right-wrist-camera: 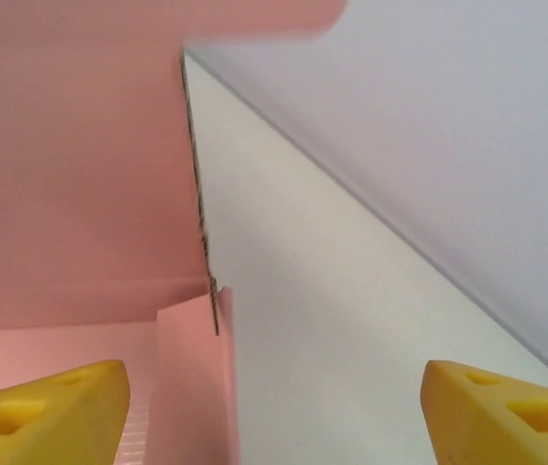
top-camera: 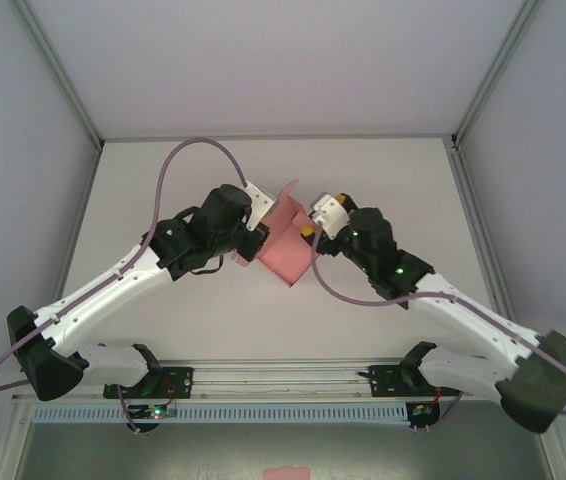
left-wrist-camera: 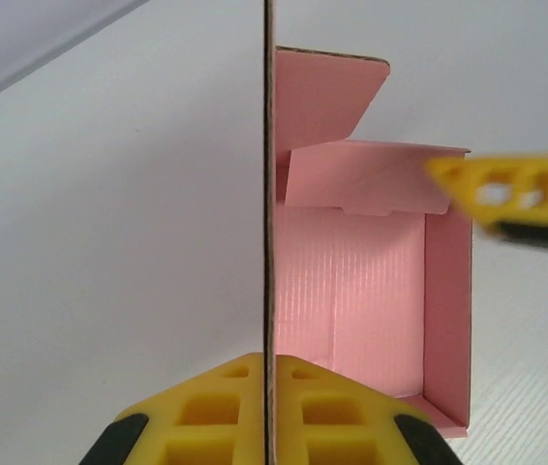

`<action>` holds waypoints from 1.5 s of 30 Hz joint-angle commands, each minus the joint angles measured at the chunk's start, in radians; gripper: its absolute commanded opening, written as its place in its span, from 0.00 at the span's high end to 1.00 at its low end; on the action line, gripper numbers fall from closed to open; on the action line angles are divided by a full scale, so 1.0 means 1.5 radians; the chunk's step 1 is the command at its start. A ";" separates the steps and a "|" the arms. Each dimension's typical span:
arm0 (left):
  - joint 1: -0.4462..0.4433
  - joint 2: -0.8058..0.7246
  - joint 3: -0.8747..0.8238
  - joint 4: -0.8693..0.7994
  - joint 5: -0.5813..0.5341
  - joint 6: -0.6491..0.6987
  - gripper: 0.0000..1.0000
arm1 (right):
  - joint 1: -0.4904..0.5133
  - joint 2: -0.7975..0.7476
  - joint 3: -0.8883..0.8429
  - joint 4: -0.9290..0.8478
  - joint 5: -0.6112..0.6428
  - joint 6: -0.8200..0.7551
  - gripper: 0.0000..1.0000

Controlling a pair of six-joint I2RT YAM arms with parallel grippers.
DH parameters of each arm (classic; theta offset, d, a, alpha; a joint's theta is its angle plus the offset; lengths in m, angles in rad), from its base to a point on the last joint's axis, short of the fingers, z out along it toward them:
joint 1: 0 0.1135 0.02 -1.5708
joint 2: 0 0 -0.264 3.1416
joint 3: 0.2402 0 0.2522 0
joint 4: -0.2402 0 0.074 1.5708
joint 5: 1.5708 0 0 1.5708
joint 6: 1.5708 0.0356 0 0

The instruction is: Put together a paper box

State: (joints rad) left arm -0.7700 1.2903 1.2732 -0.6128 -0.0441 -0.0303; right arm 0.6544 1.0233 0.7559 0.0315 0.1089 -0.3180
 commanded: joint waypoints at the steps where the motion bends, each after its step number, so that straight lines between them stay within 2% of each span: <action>1: 0.005 0.025 0.014 -0.008 -0.002 0.047 1.00 | -0.046 -0.055 -0.031 -0.037 -0.109 0.106 0.21; 5: 0.004 0.034 0.029 -0.012 0.022 0.064 1.00 | -0.161 -0.059 -0.028 -0.131 -0.295 0.198 0.24; 7: 0.004 0.031 0.031 -0.008 0.041 0.066 1.00 | -0.193 -0.033 -0.030 -0.147 -0.323 0.212 0.30; 11: 0.005 0.028 0.036 -0.012 0.061 0.074 1.00 | -0.203 0.026 -0.013 -0.153 -0.401 0.201 0.41; 14: 0.005 0.036 0.045 -0.022 0.059 0.076 1.00 | -0.191 0.064 0.005 -0.153 -0.428 0.186 0.42; 20: 0.005 0.045 0.051 -0.027 0.081 0.087 1.00 | -0.182 0.118 0.034 -0.167 -0.347 0.167 0.45; 24: 0.004 0.049 0.056 -0.028 0.089 0.089 1.00 | -0.179 0.149 0.047 -0.178 -0.328 0.162 0.54; 28: 0.004 0.056 0.067 -0.028 0.087 0.090 1.00 | -0.168 0.172 0.057 -0.193 -0.309 0.151 0.74; 32: 0.005 0.060 0.078 -0.022 0.084 0.087 1.00 | -0.145 0.183 0.057 -0.215 -0.243 0.127 0.78; 33: 0.004 0.061 0.081 -0.019 0.081 0.085 1.00 | -0.137 0.183 0.053 -0.214 -0.229 0.121 0.82; 36: 0.005 0.059 0.087 -0.012 0.083 0.078 1.00 | -0.114 0.180 0.039 -0.201 -0.142 0.114 0.99; 37: 0.004 0.056 0.089 -0.009 0.081 0.072 1.00 | -0.109 0.178 0.035 -0.193 -0.101 0.119 1.00; 38: 0.004 0.053 0.087 -0.004 0.076 0.063 0.94 | -0.108 0.172 0.033 -0.186 -0.074 0.130 1.00; 39: 0.005 0.048 0.087 -0.002 0.067 0.053 0.74 | -0.111 0.164 0.026 -0.173 -0.072 0.138 1.00; 41: 0.004 0.032 0.081 0.005 0.033 0.024 0.20 | -0.130 0.138 0.006 -0.131 -0.109 0.155 1.00; 42: 0.005 0.019 0.074 0.013 -0.001 0.003 0.00 | -0.142 0.127 0.002 -0.118 -0.143 0.165 1.00; 43: 0.011 0.003 0.067 0.018 -0.048 -0.031 0.00 | -0.158 0.116 -0.003 -0.101 -0.171 0.185 1.00; 45: 0.052 -0.035 0.048 0.014 -0.096 -0.099 0.00 | -0.187 0.100 -0.008 -0.081 -0.229 0.207 1.00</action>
State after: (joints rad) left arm -0.7540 1.3304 1.3556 -0.6369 -0.0376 -0.0319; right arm 0.4160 1.2232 0.7563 -0.1829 -0.1444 -0.0792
